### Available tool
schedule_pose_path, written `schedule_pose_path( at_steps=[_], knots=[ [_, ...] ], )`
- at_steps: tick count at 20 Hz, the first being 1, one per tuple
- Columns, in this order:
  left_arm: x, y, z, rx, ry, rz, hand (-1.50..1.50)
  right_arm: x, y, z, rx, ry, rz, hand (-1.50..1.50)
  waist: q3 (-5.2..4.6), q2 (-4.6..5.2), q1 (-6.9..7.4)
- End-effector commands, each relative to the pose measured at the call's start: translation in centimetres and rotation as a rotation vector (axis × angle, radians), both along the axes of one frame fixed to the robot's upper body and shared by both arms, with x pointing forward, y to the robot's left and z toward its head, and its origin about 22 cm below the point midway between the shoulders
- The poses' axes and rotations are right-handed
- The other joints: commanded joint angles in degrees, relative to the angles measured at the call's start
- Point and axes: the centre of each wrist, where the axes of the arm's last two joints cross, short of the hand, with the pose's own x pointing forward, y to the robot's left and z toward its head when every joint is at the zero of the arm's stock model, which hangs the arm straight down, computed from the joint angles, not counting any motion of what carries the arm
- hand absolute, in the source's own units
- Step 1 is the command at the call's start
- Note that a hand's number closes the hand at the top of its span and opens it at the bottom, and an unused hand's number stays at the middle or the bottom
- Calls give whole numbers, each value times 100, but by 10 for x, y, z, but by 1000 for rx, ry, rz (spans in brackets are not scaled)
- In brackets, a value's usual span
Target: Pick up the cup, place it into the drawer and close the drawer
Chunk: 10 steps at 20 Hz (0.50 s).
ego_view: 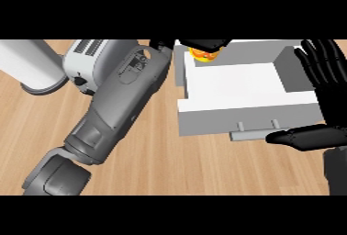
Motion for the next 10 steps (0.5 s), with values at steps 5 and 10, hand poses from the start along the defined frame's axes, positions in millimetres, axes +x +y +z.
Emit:
schedule_pose_path(
  at_steps=[5,10],
  knots=[
    [3,-3,-26,167,169,-24,150,8,8,13,8,-31,55,-150,6,110,-365],
    [2,-1,-40,252,186,-52,150,8,14,12,3,-37,75,-150,8,153,-565]
  ],
)
